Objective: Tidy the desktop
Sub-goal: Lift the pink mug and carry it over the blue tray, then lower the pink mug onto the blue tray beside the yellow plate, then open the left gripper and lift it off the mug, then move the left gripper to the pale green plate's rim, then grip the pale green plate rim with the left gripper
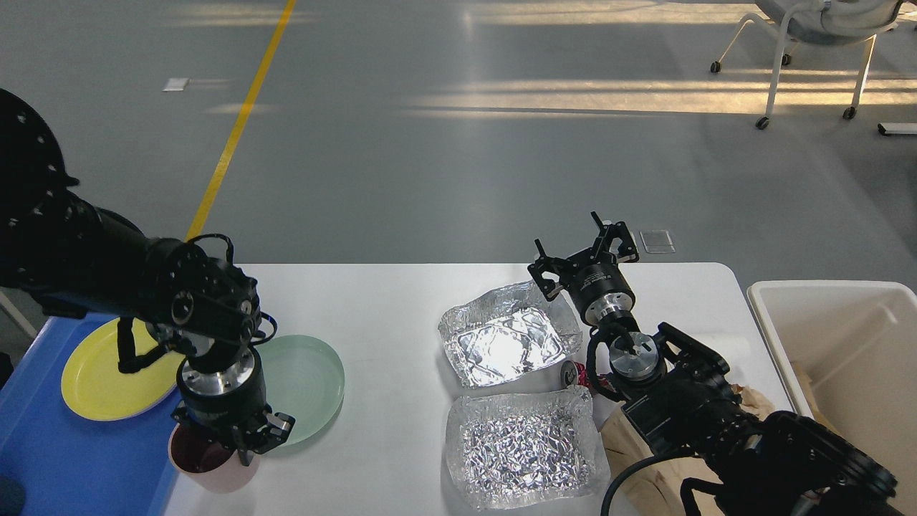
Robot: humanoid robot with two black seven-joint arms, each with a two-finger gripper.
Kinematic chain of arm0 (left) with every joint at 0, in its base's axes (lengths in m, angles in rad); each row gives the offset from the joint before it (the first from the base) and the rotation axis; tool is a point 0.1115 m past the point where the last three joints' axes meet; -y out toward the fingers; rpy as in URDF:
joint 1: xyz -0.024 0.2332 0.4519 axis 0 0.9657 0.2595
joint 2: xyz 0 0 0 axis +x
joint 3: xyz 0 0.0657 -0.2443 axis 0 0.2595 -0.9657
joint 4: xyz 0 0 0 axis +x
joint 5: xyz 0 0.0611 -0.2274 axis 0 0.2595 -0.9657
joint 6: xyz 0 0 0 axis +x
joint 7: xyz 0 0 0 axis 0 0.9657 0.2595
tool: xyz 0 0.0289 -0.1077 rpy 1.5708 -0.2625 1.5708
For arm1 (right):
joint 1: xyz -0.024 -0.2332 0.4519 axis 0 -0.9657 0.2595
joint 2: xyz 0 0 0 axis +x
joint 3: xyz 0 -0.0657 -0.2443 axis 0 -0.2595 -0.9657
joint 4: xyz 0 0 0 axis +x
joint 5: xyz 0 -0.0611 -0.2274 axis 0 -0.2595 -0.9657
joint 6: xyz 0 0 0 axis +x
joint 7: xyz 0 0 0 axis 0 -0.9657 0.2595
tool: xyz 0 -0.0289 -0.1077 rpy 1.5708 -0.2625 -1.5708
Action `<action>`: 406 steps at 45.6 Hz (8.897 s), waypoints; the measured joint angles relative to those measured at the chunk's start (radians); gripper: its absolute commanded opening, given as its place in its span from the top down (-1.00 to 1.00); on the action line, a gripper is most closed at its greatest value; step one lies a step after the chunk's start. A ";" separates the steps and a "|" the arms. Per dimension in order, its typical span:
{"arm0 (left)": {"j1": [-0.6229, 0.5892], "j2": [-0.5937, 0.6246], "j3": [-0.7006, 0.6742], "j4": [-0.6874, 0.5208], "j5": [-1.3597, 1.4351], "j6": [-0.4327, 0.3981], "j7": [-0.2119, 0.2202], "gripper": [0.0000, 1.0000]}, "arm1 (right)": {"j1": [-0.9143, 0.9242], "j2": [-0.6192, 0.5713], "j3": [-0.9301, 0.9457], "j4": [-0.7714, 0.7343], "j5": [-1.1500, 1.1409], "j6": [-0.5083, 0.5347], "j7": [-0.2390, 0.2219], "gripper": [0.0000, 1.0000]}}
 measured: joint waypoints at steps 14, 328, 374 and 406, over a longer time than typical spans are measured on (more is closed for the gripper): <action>-0.321 0.104 0.014 0.003 -0.008 -0.294 -0.004 1.00 | 0.000 0.000 0.000 0.000 0.000 0.000 0.000 -1.00; 0.538 -0.119 -0.241 0.401 0.134 0.488 0.185 0.02 | 0.000 0.000 0.000 0.000 0.000 0.000 0.000 -1.00; 0.555 -0.119 -0.240 0.403 0.152 0.475 0.252 1.00 | 0.000 0.000 0.000 0.000 0.000 0.000 0.000 -1.00; 0.387 -0.111 -0.296 0.387 0.143 0.363 0.346 1.00 | 0.000 0.000 0.000 0.000 0.000 0.000 0.000 -1.00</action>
